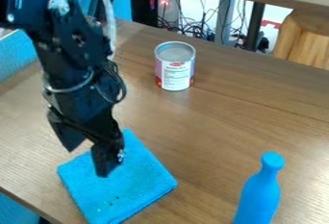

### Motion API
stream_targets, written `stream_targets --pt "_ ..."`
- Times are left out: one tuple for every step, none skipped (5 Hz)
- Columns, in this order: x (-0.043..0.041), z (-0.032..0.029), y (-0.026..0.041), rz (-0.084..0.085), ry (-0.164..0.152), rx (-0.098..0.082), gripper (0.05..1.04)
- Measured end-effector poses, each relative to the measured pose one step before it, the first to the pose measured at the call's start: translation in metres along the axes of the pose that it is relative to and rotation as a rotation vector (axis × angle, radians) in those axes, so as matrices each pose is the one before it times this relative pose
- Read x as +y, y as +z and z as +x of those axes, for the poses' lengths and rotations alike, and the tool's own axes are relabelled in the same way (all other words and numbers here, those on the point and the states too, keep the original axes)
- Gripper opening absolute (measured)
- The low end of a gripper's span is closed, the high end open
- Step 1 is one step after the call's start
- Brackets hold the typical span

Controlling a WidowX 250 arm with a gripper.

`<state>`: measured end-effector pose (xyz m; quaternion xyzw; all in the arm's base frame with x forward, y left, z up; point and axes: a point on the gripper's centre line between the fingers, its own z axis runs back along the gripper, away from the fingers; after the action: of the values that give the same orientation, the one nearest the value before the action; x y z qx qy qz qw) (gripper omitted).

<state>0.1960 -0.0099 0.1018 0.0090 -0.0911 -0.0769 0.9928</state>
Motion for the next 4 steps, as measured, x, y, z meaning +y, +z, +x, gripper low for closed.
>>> stream_targets --pt "-0.0091 0.00302 -0.00687 0.0014 -0.0581 -0.0472 1.001" --pt "-0.00106 0.00455 -0.00437 -0.0065 -0.015 -0.0222 1.001" --pt "-0.0001 0.0003 -0.01004 0.0009 -0.015 -0.02 1.001" --pt "0.00514 0.00171 -0.00832 -0.0181 0.014 -0.0014 1.001"
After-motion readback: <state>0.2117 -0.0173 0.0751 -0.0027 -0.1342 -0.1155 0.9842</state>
